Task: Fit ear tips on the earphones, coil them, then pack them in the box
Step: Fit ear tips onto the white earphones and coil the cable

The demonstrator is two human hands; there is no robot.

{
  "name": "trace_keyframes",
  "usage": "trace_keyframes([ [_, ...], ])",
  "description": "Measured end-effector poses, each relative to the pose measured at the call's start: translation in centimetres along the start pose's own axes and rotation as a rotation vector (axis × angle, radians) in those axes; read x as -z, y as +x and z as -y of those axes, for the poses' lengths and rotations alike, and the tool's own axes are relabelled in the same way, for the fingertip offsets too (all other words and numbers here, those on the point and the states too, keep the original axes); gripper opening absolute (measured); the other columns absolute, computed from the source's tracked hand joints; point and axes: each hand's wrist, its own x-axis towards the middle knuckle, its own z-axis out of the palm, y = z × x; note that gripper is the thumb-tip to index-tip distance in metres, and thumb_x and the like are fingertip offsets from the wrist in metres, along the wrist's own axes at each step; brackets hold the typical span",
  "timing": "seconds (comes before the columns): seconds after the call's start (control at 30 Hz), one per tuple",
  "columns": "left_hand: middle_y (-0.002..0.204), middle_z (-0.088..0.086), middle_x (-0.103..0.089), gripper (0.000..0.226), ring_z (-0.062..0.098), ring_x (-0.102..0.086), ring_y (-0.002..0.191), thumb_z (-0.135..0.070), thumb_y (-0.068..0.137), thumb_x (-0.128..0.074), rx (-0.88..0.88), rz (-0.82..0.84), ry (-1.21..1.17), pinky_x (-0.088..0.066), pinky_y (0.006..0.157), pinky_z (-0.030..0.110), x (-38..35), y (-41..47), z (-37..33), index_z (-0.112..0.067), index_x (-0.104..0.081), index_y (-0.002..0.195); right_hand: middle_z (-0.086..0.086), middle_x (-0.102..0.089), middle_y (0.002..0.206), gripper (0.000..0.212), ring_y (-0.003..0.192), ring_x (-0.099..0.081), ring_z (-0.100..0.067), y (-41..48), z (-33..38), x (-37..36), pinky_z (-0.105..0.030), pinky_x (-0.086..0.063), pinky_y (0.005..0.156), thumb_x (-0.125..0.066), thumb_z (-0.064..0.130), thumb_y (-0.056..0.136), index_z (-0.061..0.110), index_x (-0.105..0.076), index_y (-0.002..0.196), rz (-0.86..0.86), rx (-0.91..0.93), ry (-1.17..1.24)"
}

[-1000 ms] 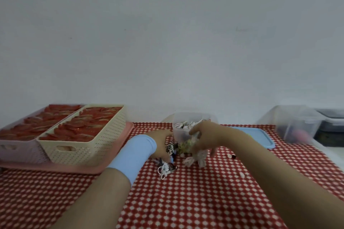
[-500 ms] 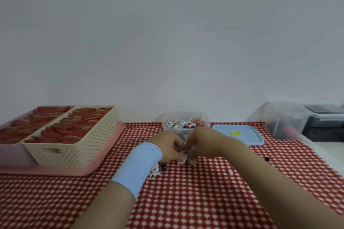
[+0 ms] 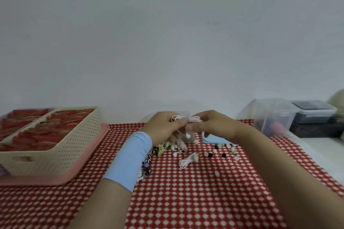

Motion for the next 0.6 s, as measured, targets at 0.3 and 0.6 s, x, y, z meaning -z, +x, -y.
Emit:
trace_keyframes([
  [0.3,0.076,0.007,-0.074,0.023,0.024,-0.065,0.070,-0.034,0.090,-0.066,0.065,-0.055,-0.252,-0.050,0.069,0.037,-1.1,1.7,1.0,-0.016,-0.076,0.082,-0.009,-0.076,0.092,0.019,0.083,-0.072,-0.026,-0.9,-3.1,2.2,-0.039,-0.058,0.089,-0.063,0.021,0.100,0.011,-0.075,0.089,0.153,-0.076,0.152],
  [0.6,0.061,-0.014,-0.066,0.042,0.010,-0.063,0.064,-0.055,0.087,-0.060,0.243,0.191,0.479,-0.047,0.070,0.025,-1.4,2.8,2.1,-0.022,-0.068,0.063,-0.001,-0.066,0.069,0.025,0.057,-0.060,-0.009,-0.2,-4.3,2.1,-0.022,-0.053,0.064,-0.053,0.021,0.104,0.014,-0.074,0.115,0.106,-0.240,-0.173],
])
